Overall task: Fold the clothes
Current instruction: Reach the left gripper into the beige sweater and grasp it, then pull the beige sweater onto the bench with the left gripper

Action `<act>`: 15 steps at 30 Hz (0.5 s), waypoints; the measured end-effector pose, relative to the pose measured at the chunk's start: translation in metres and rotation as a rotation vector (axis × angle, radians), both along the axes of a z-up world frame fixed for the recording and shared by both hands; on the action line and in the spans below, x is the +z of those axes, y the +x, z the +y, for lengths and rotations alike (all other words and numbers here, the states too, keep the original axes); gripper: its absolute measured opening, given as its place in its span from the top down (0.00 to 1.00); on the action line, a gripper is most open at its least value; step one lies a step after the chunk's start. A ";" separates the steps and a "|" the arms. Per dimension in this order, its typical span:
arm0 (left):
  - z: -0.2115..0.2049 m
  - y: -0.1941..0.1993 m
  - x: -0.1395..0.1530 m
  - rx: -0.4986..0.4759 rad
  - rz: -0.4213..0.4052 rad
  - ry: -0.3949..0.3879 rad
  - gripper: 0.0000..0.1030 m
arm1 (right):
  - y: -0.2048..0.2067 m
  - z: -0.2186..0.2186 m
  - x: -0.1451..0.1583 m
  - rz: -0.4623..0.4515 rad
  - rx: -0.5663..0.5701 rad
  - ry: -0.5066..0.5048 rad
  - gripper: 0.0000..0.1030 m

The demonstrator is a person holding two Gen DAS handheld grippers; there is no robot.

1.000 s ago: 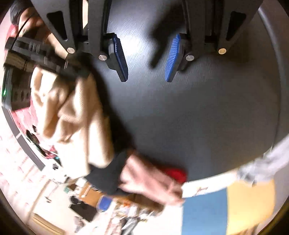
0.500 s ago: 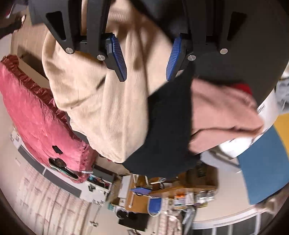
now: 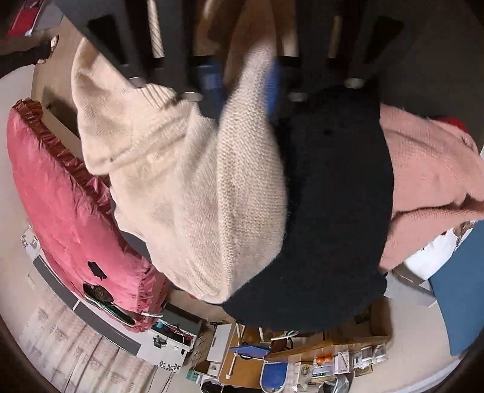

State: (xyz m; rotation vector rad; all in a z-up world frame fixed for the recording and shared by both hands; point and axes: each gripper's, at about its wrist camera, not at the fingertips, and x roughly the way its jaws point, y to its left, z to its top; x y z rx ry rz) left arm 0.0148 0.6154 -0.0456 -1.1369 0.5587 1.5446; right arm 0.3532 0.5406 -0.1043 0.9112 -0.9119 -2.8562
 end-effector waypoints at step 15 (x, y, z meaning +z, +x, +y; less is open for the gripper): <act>-0.162 -0.038 0.045 0.278 -0.127 0.348 0.93 | 0.101 0.099 0.058 0.030 -0.316 0.044 0.00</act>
